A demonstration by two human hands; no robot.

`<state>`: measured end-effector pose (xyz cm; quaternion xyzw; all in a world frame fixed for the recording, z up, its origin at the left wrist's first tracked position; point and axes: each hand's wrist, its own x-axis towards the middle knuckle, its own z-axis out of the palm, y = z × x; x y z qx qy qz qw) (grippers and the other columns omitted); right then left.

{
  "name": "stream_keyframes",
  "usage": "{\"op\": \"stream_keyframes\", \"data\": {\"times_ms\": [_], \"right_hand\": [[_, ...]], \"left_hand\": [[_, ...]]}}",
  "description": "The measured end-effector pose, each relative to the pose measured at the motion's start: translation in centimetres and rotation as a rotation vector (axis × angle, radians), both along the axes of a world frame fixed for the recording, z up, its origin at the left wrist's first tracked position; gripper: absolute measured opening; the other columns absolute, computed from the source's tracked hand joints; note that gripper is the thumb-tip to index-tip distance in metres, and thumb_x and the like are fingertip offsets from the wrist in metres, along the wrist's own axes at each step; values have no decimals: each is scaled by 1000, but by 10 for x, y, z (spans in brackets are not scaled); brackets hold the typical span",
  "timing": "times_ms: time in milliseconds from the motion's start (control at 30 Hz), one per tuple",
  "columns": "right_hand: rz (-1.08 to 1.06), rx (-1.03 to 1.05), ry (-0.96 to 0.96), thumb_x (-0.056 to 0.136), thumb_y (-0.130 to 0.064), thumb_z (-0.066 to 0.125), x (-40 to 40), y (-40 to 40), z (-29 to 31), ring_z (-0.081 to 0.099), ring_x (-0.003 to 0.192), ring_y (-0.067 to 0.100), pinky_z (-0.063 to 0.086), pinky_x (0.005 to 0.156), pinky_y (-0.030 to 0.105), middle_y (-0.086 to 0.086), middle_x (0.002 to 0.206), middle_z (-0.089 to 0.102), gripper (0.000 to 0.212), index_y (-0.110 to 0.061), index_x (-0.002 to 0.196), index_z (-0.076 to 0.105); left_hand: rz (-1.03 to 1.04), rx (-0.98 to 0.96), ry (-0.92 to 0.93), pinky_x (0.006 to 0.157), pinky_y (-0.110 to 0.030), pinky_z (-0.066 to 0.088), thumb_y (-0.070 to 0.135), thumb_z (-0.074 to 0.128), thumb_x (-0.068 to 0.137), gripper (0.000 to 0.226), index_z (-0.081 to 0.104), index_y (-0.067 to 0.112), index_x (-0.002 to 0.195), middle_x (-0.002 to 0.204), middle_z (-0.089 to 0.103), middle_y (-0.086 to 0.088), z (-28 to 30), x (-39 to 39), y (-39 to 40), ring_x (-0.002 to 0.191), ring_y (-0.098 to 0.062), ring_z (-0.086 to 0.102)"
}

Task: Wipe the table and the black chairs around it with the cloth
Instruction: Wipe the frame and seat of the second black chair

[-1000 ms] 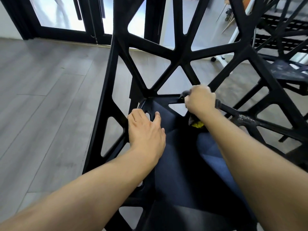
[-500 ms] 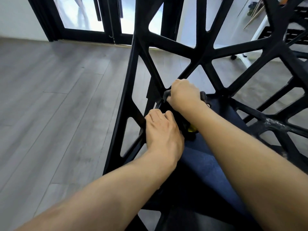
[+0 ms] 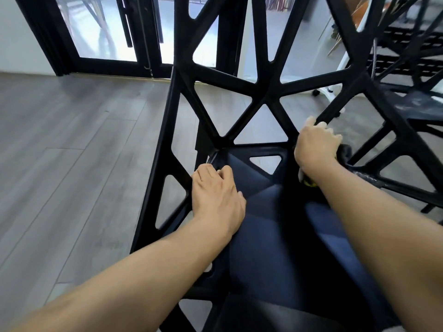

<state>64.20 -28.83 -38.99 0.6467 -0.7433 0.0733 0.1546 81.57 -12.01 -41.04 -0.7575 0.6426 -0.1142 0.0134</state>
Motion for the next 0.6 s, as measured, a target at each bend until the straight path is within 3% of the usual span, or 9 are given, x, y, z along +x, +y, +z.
{"op": "stream_keyframes", "data": {"times_ms": [67, 133, 267, 367, 467, 600], "right_hand": [[95, -47, 63, 83, 1, 55, -1, -1, -9, 59, 95, 40, 43, 82, 45, 20, 105, 58, 25, -5, 107, 50], [101, -58, 22, 86, 0, 54, -1, -6, -13, 58, 95, 40, 43, 83, 46, 20, 105, 57, 21, -7, 105, 52], [128, 11, -229, 96, -31, 58, -21, -8, -7, 55, 112, 43, 43, 95, 52, 20, 116, 56, 26, -15, 116, 59], [216, 118, -196, 94, -50, 56, -36, 4, -7, 43, 126, 39, 36, 101, 56, 13, 129, 49, 37, -31, 124, 58], [276, 155, -137, 92, -44, 56, -47, 18, -12, 42, 128, 40, 38, 102, 57, 14, 131, 50, 46, -32, 136, 52], [389, 123, -109, 93, -31, 55, -24, 64, -20, 48, 118, 41, 40, 97, 52, 18, 123, 57, 43, -23, 136, 55]], "left_hand": [[-12, -35, 3, 86, -38, 37, 51, 33, 97, 45, 43, 8, 107, 99, 48, -13, -3, 2, -1, 93, -28, 42], [-33, -52, -3, 87, -37, 38, 51, 32, 98, 45, 43, 8, 106, 98, 48, -13, -4, 3, -2, 93, -28, 43], [-22, -32, -1, 83, -38, 33, 46, 35, 99, 40, 43, 8, 109, 104, 50, -17, -6, 3, -8, 97, -30, 45], [-16, -16, 9, 79, -39, 28, 38, 43, 96, 35, 43, 7, 113, 109, 51, -21, -6, 5, -11, 100, -31, 46], [-9, 15, 24, 76, -40, 23, 32, 45, 94, 33, 43, 7, 114, 112, 50, -23, -3, 4, -10, 103, -33, 46], [12, 45, 101, 87, -40, 33, 18, 48, 86, 35, 42, 6, 118, 119, 48, -25, 6, 2, -9, 108, -35, 46]]}}
